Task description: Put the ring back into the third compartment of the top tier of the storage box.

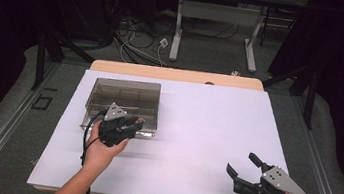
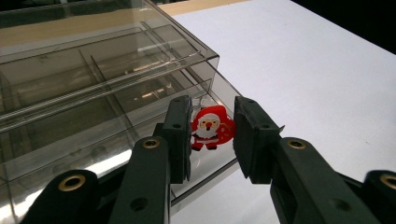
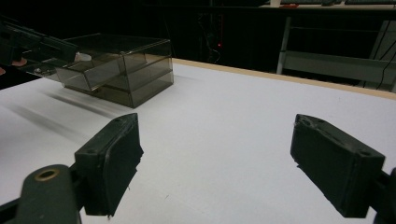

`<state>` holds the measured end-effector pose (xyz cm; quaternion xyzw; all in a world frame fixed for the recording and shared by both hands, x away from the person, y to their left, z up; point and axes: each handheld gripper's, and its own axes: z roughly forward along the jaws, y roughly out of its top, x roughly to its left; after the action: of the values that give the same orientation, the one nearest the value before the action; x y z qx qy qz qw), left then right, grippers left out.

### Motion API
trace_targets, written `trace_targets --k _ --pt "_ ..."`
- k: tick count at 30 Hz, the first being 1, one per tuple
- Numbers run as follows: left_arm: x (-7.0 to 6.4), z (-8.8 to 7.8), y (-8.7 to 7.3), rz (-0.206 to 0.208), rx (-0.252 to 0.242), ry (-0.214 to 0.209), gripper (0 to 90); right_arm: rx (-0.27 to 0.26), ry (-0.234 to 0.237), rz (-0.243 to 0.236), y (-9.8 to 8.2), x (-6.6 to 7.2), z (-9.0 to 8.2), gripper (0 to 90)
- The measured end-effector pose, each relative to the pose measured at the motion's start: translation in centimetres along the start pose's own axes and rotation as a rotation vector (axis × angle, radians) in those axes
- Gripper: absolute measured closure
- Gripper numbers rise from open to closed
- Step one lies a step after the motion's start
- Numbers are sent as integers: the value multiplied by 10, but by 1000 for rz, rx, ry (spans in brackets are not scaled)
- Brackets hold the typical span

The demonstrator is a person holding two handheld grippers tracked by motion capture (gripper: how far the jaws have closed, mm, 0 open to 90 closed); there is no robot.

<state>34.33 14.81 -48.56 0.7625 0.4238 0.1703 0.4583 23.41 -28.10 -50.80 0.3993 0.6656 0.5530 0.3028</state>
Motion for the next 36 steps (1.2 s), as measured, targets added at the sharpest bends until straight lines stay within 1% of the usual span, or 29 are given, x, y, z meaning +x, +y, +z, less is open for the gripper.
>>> trace_targets --k 2,3,11,21,27,30,31,33,35,36 --pt "-1 2 0 0 -5 2 678 1 2 1 0 0 0 155" --pt "-1 2 0 -2 3 4 678 -1 2 -2 0 0 0 155" --pt "-1 3 1 8 8 3 677 1 2 0 0 0 0 155" --pt "-1 5 1 8 18 8 670 1 5 0 0 0 0 155" --pt "-1 6 1 -3 8 6 615 0 5 -1 0 0 0 156" --pt "-1 4 1 -6 4 7 598 0 5 0 0 0 0 155" --pt "0 4 1 -7 -2 10 575 0 4 1 0 0 0 156" --pt "1 3 2 -4 -7 14 564 0 5 2 0 0 0 155" --pt "2 1 3 -7 -9 14 531 0 5 1 0 0 0 155" --pt "2 1 3 -9 -13 14 531 0 5 1 0 0 0 155"
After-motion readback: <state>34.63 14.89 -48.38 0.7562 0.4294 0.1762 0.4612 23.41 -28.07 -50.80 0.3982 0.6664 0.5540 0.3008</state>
